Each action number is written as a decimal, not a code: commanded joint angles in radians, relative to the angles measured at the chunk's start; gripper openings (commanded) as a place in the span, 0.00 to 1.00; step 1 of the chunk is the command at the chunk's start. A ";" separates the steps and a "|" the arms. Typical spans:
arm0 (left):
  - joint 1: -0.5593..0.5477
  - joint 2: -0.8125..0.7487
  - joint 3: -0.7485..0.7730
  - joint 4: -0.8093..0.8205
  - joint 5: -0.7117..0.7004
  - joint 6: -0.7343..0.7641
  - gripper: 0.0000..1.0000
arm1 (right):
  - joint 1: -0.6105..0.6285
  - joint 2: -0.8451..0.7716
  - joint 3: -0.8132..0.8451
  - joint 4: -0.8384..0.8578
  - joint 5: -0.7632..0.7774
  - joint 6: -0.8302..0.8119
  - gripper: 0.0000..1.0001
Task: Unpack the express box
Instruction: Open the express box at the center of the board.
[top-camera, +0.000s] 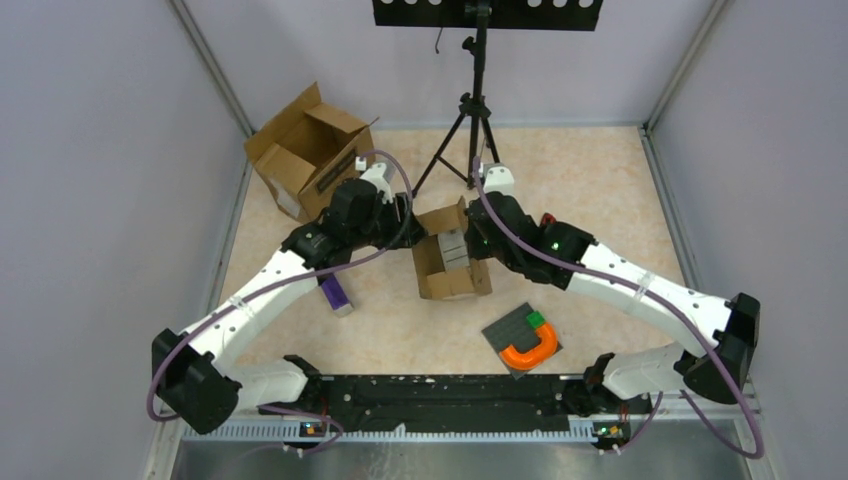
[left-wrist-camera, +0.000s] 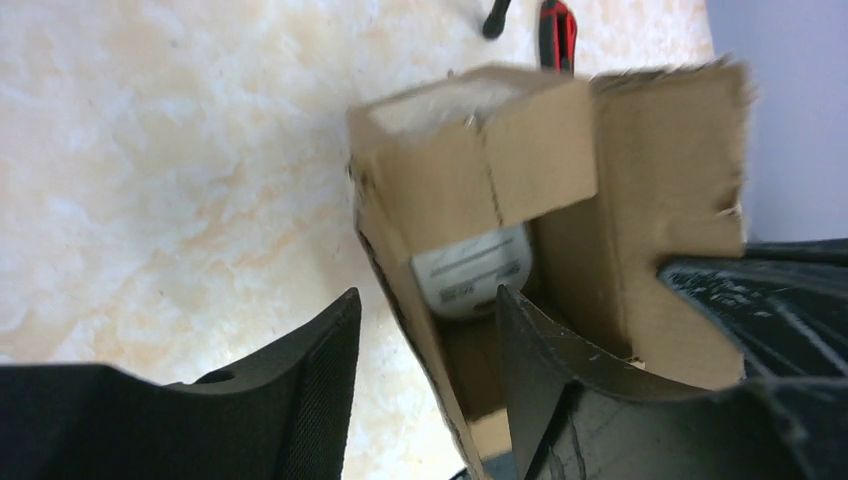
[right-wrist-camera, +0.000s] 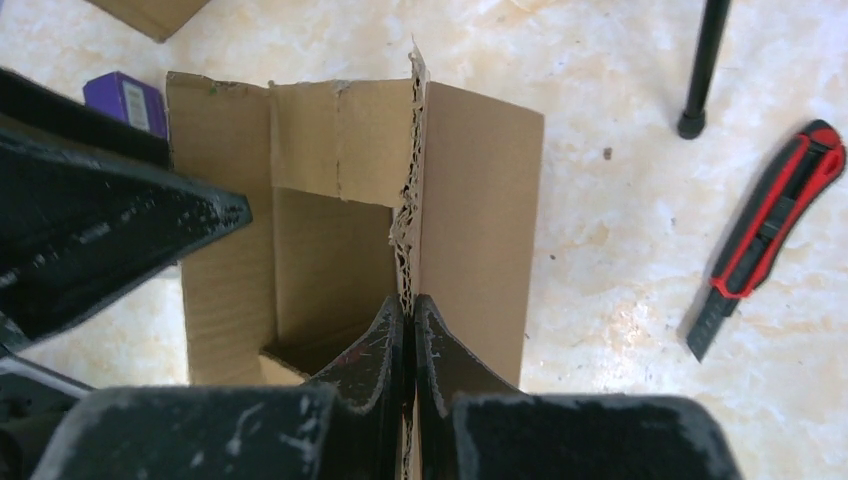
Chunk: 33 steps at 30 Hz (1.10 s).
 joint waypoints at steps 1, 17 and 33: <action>0.021 0.005 0.016 0.105 0.021 0.087 0.54 | -0.032 -0.009 -0.024 0.102 -0.129 -0.049 0.00; 0.020 0.057 0.168 -0.097 0.077 -0.064 0.00 | 0.120 0.076 0.196 0.011 0.146 -0.115 0.59; 0.019 0.071 0.124 -0.074 0.082 -0.326 0.00 | 0.281 0.173 0.120 0.079 0.171 0.039 0.57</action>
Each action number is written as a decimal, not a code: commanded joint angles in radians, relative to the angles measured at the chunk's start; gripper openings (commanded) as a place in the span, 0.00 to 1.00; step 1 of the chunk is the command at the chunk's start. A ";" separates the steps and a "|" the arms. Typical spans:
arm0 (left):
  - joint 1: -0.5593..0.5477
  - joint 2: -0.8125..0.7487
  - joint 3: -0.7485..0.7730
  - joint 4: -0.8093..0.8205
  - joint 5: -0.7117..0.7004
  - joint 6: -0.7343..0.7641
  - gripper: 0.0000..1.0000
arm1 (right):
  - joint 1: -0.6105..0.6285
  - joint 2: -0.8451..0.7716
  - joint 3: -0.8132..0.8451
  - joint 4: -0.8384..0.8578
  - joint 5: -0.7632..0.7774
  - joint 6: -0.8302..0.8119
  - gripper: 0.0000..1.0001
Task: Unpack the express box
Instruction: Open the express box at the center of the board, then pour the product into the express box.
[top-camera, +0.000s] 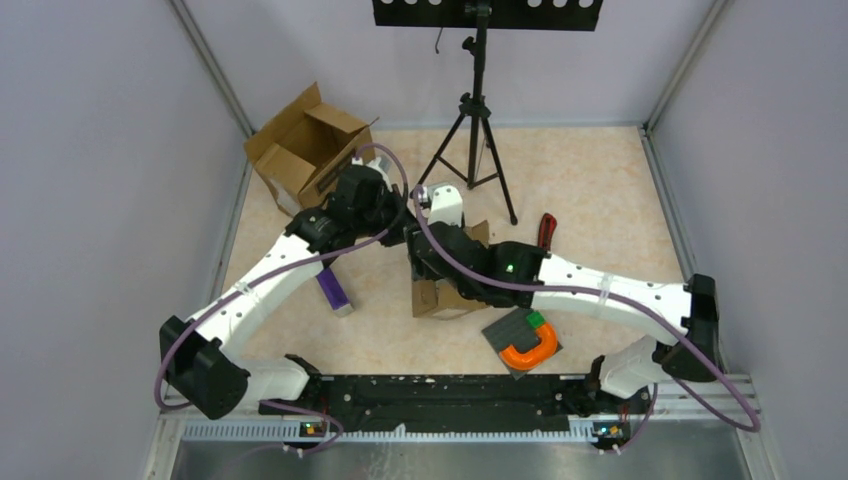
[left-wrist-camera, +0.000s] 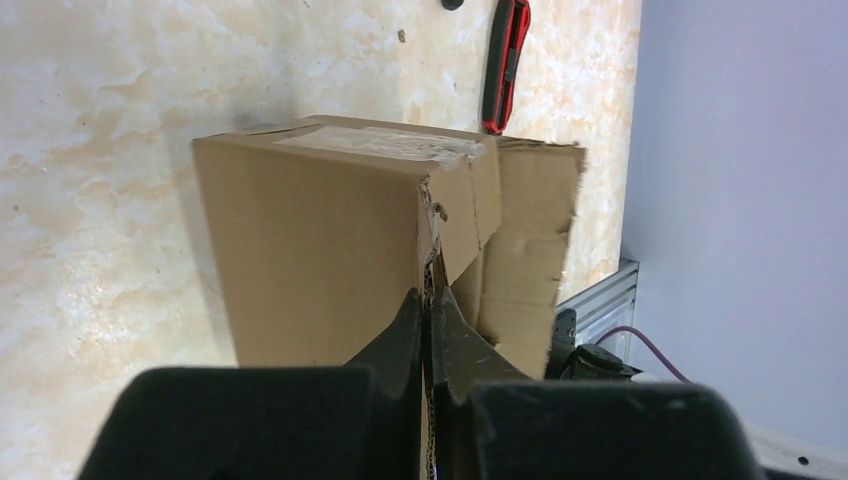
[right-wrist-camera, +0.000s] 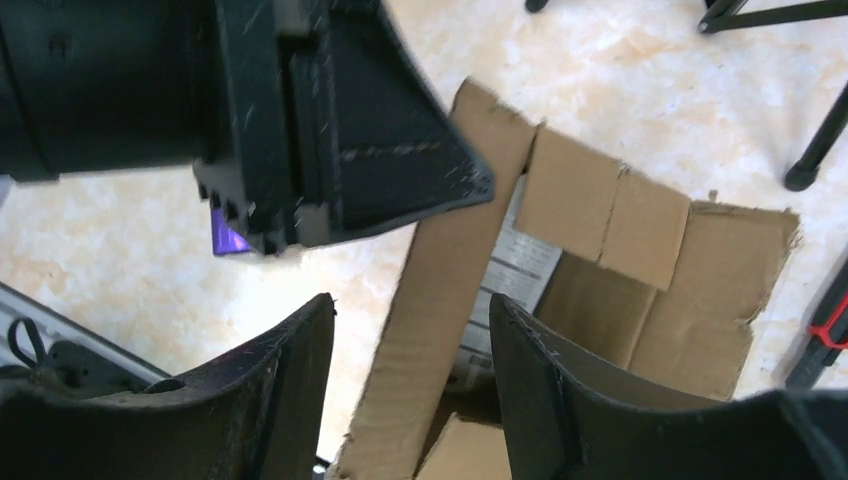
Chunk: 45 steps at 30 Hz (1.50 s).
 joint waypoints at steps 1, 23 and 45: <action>0.000 -0.007 -0.012 0.034 -0.001 -0.069 0.00 | 0.051 0.034 -0.028 0.033 0.042 0.039 0.57; 0.244 -0.107 -0.117 0.123 0.104 0.107 0.98 | -0.049 -0.050 0.033 -0.127 0.096 0.054 0.00; 0.263 0.203 -0.437 0.813 0.528 -0.102 0.98 | -0.055 -0.038 0.429 0.296 -0.179 -0.025 0.00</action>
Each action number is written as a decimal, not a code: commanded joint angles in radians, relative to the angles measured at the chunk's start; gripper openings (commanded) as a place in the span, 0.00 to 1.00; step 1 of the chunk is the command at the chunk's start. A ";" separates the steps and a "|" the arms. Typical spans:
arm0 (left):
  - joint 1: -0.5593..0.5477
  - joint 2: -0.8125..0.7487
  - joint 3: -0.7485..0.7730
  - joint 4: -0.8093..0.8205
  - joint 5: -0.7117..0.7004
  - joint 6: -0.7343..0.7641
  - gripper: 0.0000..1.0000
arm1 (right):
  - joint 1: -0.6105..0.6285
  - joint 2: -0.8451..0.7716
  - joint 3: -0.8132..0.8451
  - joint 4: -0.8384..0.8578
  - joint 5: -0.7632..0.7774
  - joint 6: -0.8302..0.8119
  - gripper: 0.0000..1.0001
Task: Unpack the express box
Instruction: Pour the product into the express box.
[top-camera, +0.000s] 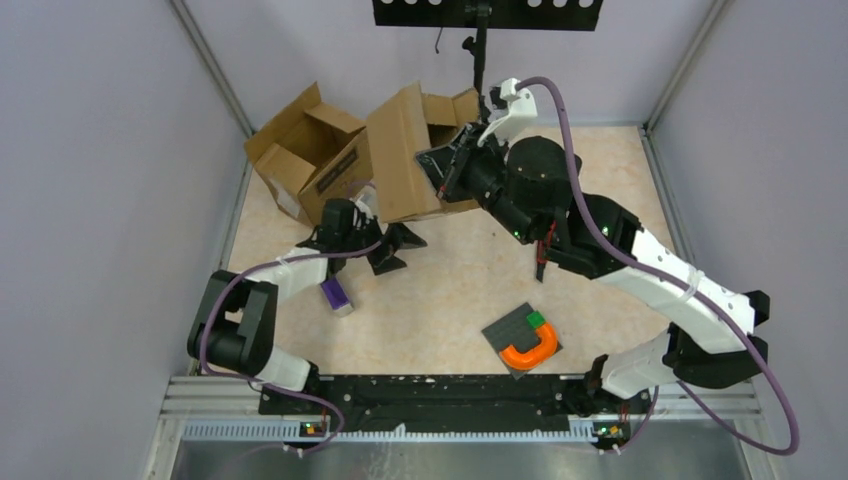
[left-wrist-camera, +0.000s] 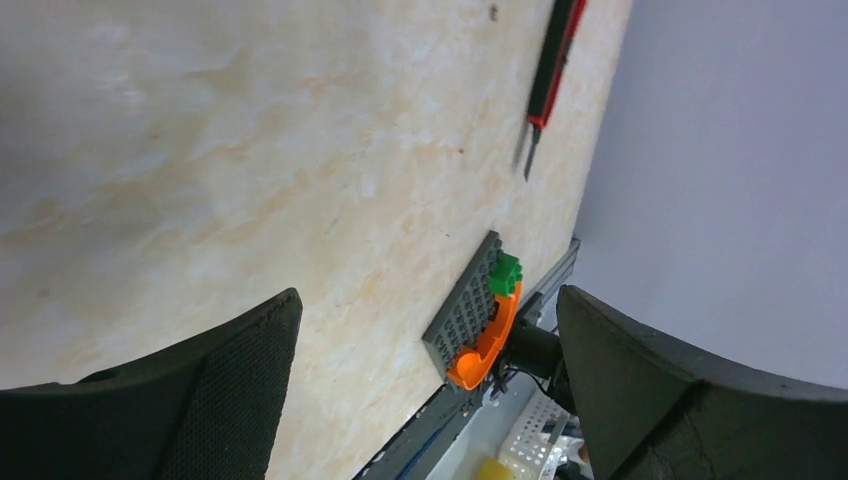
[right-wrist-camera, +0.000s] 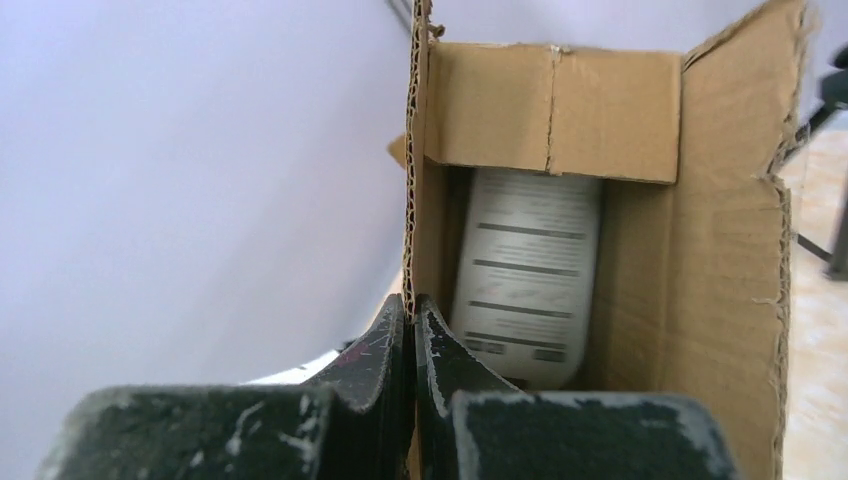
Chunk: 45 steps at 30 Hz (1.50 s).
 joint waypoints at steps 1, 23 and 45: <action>-0.061 0.010 0.043 0.244 0.111 -0.040 0.98 | -0.002 0.024 -0.022 0.254 -0.123 0.008 0.00; -0.090 -0.252 0.041 0.193 -0.018 0.030 0.98 | -0.415 -0.198 -0.693 0.396 -0.544 0.401 0.00; -0.206 -0.333 0.093 -0.194 -0.528 0.322 0.97 | -0.422 0.063 -0.987 0.640 -0.603 0.343 0.00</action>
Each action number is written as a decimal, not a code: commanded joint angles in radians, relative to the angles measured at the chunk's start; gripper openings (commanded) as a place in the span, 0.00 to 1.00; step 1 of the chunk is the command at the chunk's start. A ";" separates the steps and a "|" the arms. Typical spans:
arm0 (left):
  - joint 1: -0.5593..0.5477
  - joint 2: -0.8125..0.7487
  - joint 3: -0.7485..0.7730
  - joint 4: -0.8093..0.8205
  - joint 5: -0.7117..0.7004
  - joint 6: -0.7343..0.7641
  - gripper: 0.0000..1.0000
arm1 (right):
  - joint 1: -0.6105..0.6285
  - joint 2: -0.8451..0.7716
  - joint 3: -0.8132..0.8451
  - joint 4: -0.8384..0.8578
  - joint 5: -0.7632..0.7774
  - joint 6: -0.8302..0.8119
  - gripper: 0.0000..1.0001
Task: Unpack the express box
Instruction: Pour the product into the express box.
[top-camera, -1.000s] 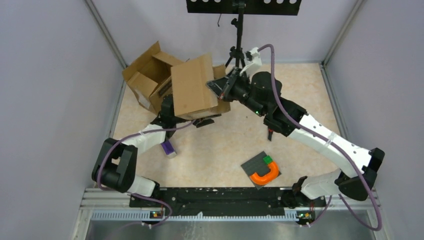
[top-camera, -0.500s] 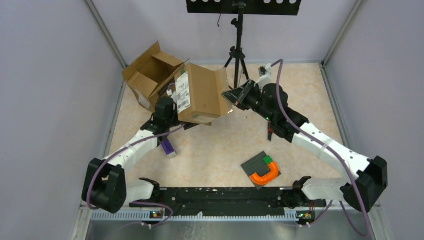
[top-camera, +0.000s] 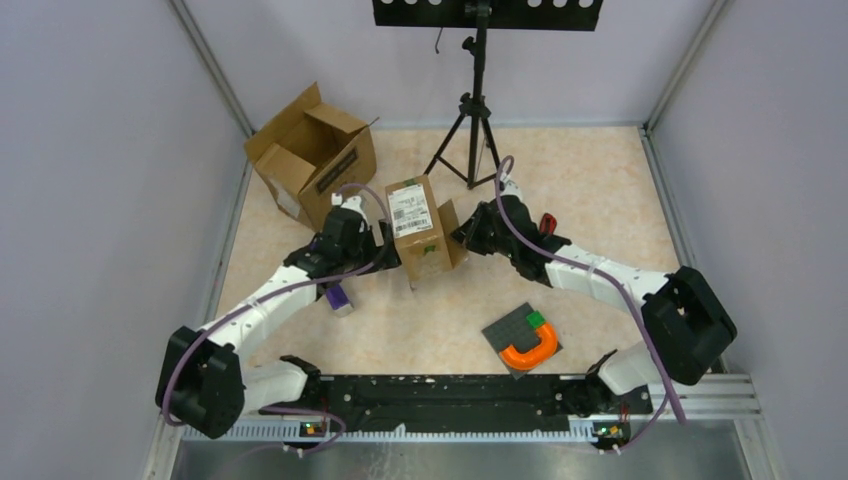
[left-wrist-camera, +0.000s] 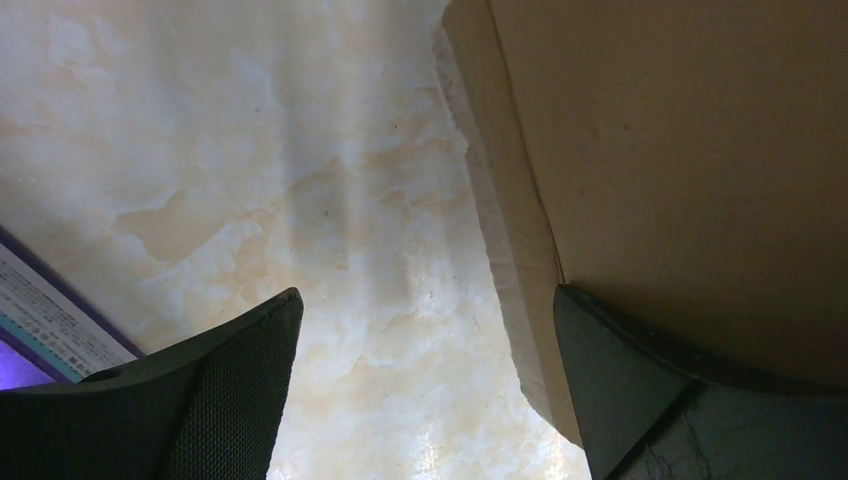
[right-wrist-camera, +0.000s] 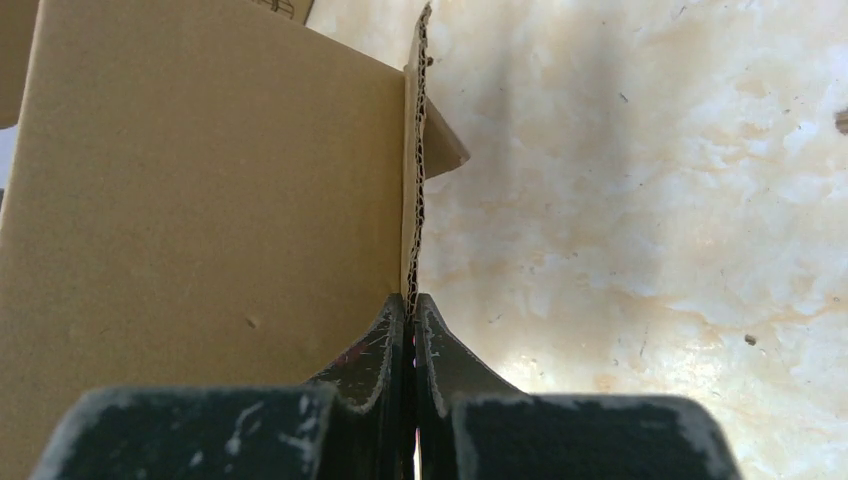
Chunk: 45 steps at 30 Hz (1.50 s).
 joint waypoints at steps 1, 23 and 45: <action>-0.036 -0.077 0.059 0.194 0.033 0.000 0.97 | 0.034 0.016 0.001 0.035 -0.107 -0.026 0.00; -0.079 -0.117 0.173 0.119 0.000 0.055 0.98 | 0.060 -0.132 0.161 -0.155 0.007 -0.158 0.00; -0.080 -0.189 0.195 -0.057 -0.068 0.044 0.99 | 0.060 -0.432 0.242 -0.747 0.653 -0.401 0.00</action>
